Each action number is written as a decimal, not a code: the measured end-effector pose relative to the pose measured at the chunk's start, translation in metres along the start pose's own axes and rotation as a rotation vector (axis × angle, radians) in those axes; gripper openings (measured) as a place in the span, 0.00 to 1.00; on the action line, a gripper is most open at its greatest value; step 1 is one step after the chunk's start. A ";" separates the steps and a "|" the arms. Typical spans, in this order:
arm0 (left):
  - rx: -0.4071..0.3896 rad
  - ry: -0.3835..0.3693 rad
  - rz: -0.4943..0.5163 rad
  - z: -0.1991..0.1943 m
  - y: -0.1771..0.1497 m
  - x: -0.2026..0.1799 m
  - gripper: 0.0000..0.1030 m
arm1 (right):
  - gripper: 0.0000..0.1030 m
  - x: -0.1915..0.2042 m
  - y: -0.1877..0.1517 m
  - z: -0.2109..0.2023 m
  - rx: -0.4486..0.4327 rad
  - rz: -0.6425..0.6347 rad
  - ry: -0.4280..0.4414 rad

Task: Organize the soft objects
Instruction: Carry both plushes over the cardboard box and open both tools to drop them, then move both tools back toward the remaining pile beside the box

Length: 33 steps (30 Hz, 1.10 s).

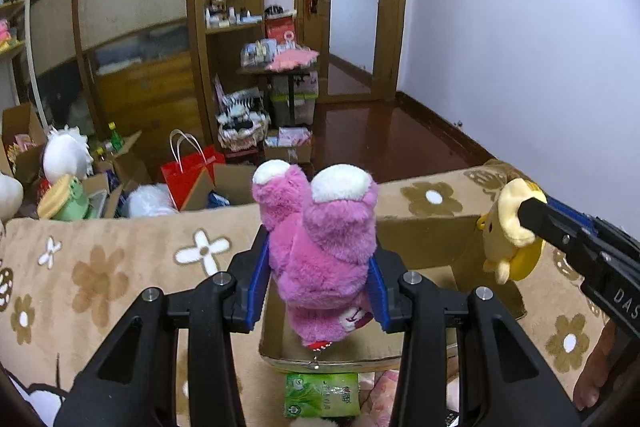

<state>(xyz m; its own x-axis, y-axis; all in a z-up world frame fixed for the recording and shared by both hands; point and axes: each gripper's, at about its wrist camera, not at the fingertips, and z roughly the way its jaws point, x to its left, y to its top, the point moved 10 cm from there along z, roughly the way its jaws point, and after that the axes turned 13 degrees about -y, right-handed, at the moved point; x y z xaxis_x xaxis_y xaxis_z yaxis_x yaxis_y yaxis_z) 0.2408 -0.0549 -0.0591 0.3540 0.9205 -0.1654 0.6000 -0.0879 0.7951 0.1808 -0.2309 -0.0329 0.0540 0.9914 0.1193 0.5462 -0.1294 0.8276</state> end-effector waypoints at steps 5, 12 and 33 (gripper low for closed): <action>0.067 -0.003 -0.018 0.026 -0.016 0.008 0.40 | 0.29 0.000 -0.014 0.015 0.050 0.018 0.028; 0.156 -0.031 -0.046 0.050 -0.039 0.008 0.41 | 0.31 0.008 -0.033 0.029 0.108 -0.014 0.031; 0.176 0.060 -0.016 0.030 -0.047 0.016 0.89 | 0.75 0.007 -0.046 0.013 0.148 -0.047 0.007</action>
<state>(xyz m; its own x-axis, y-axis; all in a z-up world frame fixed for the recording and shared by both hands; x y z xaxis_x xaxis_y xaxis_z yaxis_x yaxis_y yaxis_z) 0.2396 -0.0477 -0.1164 0.3030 0.9430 -0.1380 0.7237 -0.1334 0.6771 0.1668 -0.2172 -0.0772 0.0202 0.9961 0.0863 0.6655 -0.0778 0.7423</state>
